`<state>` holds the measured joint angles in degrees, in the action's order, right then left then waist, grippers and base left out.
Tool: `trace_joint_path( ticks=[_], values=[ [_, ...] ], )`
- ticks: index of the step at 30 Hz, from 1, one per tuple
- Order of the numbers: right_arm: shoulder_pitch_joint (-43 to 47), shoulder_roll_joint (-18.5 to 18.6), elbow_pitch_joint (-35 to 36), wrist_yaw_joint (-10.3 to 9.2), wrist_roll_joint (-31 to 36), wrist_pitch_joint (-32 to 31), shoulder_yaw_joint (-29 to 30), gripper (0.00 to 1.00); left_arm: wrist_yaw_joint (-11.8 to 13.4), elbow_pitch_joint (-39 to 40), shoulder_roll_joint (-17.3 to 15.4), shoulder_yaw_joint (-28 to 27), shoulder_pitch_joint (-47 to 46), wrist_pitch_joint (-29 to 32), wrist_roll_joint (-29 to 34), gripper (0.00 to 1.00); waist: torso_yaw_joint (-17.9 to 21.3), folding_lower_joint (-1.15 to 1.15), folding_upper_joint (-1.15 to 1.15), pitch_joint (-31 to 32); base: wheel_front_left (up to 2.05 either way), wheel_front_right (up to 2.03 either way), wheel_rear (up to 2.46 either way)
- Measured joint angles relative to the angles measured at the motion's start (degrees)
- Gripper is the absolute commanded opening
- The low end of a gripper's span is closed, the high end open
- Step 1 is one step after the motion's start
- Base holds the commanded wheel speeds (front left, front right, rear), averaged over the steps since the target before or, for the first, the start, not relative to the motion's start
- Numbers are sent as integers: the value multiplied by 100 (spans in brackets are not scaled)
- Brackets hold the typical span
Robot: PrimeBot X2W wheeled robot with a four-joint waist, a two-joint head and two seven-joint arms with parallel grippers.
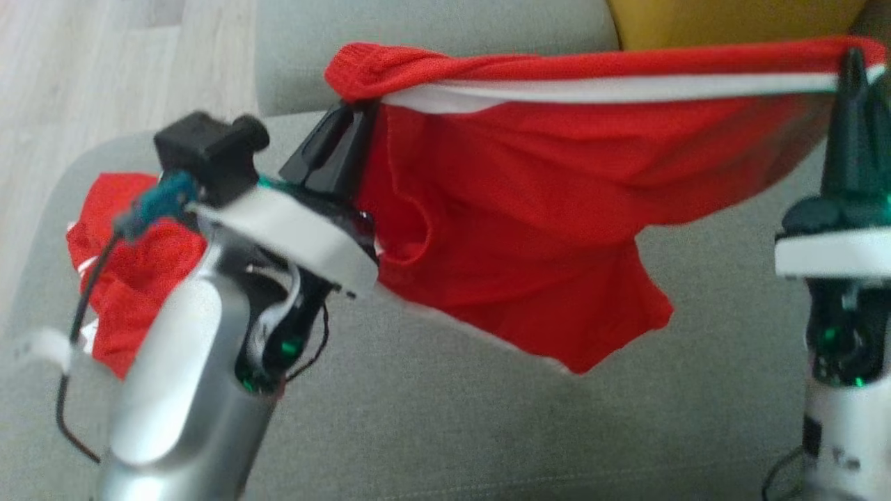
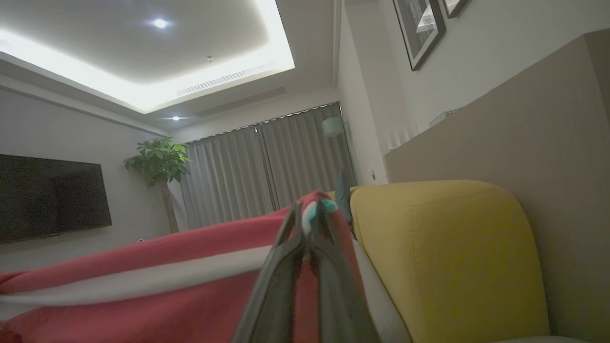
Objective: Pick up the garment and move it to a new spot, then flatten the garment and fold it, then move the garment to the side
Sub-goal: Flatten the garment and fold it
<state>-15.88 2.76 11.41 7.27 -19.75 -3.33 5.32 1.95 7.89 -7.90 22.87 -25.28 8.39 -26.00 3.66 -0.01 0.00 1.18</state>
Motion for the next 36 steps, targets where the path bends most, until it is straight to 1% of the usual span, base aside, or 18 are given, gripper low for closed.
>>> trace_joint_path(
  ticks=[2,4,7,10,12,15,17,19,22,26,30,31,32,36],
  values=[
    [-327,0,-304,0,-18,-113,0,0,-53,-227,-11,-44,-208,196,-147,0,12,0,0,-112,0,0,0],
    [-789,1,-600,0,98,-187,-42,0,-102,-480,-14,-185,-541,394,-355,0,24,0,0,-287,0,0,0],
    [-1751,2,-1288,0,283,-274,-121,0,-252,-968,-91,-356,-1297,624,-474,0,45,0,0,-640,0,0,0],
    [-2932,4,-2179,0,347,-232,-149,0,-445,-1638,-178,-472,-2217,644,-478,0,71,1,0,-1047,0,0,0],
    [-3773,14,-2759,0,508,18,-185,0,-573,-2104,-283,-491,-2861,474,-341,0,100,2,0,-1320,0,0,0],
    [-5047,14,-3546,1,887,536,-196,0,-658,-2752,-288,-549,-3842,-14,-169,0,147,2,0,-1727,0,0,0],
    [-5742,16,-4033,1,948,883,-140,0,-708,-3152,-227,-604,-4418,-401,-101,0,171,2,0,-1981,0,0,0],
    [-6190,19,-4496,1,935,1198,-120,0,-751,-3497,-135,-679,-4815,-789,-89,0,192,2,0,-2214,0,0,0],
    [-6334,18,-5169,1,923,1553,-148,0,-808,-3999,-31,-680,-4984,-1311,-79,0,222,3,0,-2495,0,0,0],
    [-6121,21,-6047,1,786,1712,-203,0,-893,-4613,136,-441,-4760,-1813,-79,0,231,3,-1,-2773,0,0,0],
    [-5703,73,-6668,1,648,1756,-392,0,-909,-5069,250,-29,-4273,-2064,-127,0,141,2,-1,-2896,0,0,0],
    [-5589,74,-6782,1,647,1756,-461,0,-909,-5147,247,83,-4128,-2109,-155,0,120,2,-1,-2896,0,0,0],
    [-5589,74,-6782,1,647,1756,-461,0,-909,-5147,247,83,-4128,-2109,-155,0,120,2,-1,-2896,0,0,0],
    [-5234,75,-7124,1,613,1766,-627,0,-909,-5222,155,730,-3507,-2216,-323,0,80,1,0,-2781,0,0,0]
  ],
)
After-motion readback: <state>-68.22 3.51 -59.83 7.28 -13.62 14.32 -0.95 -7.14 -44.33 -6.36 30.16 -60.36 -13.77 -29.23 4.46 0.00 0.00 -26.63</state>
